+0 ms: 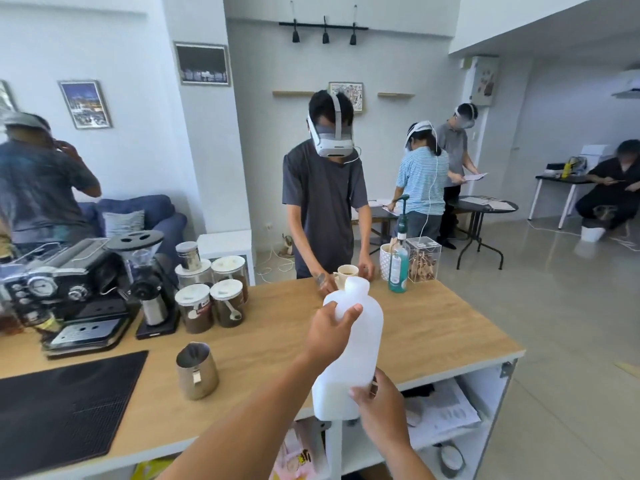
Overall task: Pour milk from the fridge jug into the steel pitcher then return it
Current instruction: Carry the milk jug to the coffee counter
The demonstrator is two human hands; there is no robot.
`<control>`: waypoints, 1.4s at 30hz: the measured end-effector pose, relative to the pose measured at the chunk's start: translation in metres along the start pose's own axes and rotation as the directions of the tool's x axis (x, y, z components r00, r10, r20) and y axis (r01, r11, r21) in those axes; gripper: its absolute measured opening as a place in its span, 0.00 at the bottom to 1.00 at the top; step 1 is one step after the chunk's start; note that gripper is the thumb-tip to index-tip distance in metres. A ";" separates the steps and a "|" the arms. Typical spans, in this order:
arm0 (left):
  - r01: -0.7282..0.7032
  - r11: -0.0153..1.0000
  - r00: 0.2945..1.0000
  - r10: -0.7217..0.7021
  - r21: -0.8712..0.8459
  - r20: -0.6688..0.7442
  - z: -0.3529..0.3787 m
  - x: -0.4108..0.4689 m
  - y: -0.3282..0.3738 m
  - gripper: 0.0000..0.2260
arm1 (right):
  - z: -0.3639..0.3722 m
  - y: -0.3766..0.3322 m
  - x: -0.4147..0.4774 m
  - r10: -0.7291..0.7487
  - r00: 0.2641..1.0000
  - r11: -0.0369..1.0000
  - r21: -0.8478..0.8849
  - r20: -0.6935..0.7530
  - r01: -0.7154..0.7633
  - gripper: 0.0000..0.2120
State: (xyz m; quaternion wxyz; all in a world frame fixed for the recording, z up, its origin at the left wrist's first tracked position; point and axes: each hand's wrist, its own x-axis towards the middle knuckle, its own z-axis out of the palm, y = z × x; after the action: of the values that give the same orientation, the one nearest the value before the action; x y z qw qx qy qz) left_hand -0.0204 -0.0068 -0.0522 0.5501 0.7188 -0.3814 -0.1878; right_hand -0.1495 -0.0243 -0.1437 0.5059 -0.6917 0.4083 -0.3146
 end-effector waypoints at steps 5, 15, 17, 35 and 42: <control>0.016 1.000 0.999 -0.017 -0.022 -0.049 -0.016 0.001 -0.014 0.22 | 0.013 -0.004 0.004 -0.029 0.997 0.999 -0.011 0.064 0.030 0.19; 0.034 0.997 0.998 -0.037 -0.065 -0.051 -0.001 0.005 -0.032 0.24 | -0.004 0.016 0.042 -0.035 0.949 0.992 -0.103 0.312 0.070 0.37; 0.052 0.996 0.997 -0.055 -0.072 -0.047 0.001 0.009 -0.035 0.23 | -0.007 0.014 0.052 -0.027 0.923 0.991 -0.113 0.384 0.076 0.47; 0.098 0.967 0.990 -0.119 -0.234 -0.080 -0.075 0.087 -0.074 0.17 | 0.105 0.009 0.114 -0.001 0.972 0.981 -0.189 0.235 0.046 0.36; 0.102 0.966 0.989 -0.124 -0.238 -0.079 -0.129 0.137 -0.096 0.19 | 0.178 -0.005 0.150 0.042 0.981 0.969 -0.247 0.189 0.006 0.29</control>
State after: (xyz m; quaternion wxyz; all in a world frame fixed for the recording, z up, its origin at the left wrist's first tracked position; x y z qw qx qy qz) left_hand 0.1889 -0.0166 -0.0798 0.6363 0.6777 -0.2891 -0.2286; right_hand 0.0728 -0.0767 -0.1869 0.4560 -0.7725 0.3996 -0.1885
